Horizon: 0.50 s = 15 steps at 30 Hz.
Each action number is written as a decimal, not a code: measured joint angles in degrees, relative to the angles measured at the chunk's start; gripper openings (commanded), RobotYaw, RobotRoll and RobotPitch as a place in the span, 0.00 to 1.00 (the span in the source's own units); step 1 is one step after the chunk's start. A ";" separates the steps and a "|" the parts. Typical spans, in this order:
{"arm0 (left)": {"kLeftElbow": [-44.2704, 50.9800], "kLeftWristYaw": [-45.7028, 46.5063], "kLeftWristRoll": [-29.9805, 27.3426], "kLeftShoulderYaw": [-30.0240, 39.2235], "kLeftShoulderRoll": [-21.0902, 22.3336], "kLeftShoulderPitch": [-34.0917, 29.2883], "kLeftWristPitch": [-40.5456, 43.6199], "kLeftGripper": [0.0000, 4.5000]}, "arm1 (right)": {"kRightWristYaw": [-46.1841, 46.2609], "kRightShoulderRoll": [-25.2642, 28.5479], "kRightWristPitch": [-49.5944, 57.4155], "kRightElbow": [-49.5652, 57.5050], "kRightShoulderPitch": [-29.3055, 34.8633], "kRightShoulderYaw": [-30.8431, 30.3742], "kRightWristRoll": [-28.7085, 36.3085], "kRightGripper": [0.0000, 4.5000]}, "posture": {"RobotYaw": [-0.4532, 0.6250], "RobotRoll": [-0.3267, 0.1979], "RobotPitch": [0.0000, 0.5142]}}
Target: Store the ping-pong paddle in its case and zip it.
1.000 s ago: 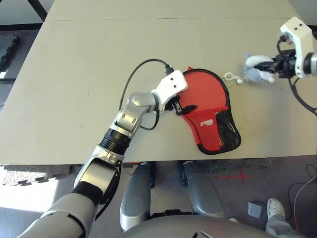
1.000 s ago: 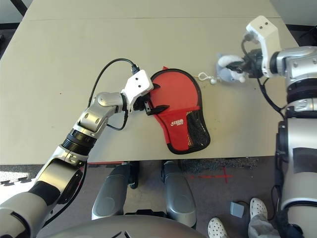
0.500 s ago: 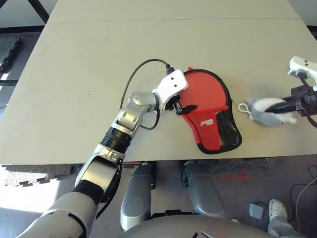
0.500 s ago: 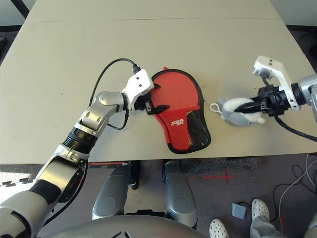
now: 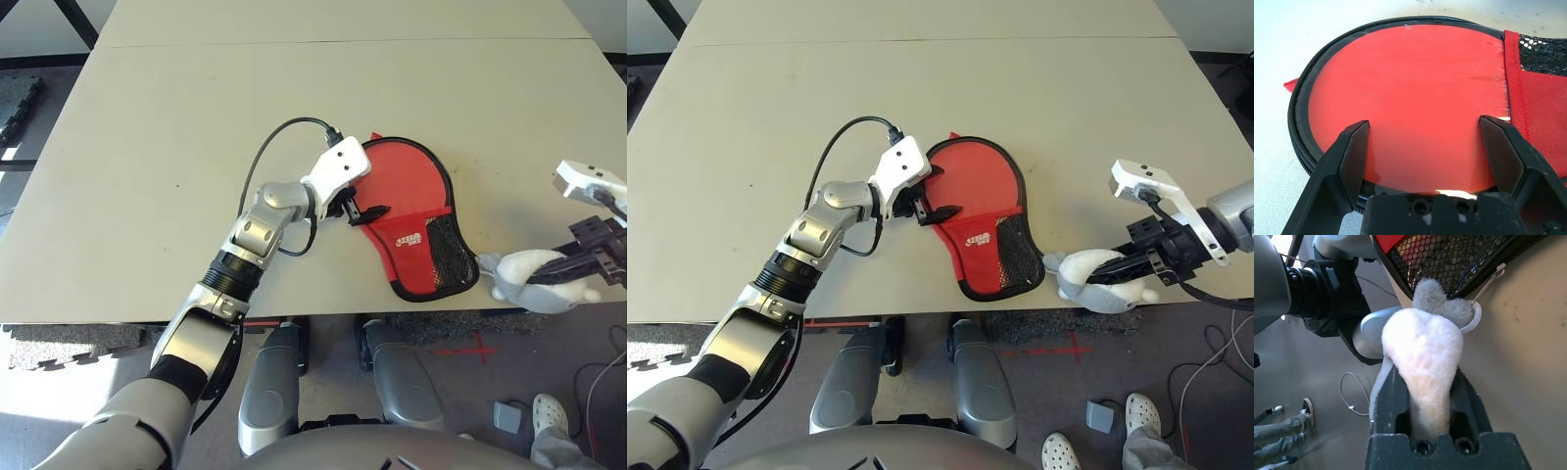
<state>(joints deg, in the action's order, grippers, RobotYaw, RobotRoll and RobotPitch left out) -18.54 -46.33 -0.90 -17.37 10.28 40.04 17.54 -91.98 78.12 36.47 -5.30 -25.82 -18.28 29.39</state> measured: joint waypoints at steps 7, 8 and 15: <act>4.23 -0.55 -2.37 2.16 1.51 -2.00 2.60 1.00 | -0.22 -4.76 1.00 -12.97 -9.28 3.36 -2.12 0.95 | 0.38 0.62 0.52; 5.19 -0.57 -3.39 3.11 1.63 -2.56 3.61 1.00 | 0.44 -6.19 1.22 -15.59 -11.23 4.51 -2.37 0.99 | 0.39 0.62 0.51; 14.62 6.39 -13.79 17.90 1.70 -3.00 12.06 1.00 | 21.79 -22.23 -3.80 -33.94 -18.92 20.07 -3.17 0.99 | 0.43 0.62 0.51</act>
<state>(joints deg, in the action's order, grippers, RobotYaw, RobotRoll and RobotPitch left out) -3.92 -39.94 -14.69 0.53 11.98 37.04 29.60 -70.20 55.89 32.67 -39.25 -44.74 1.79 26.21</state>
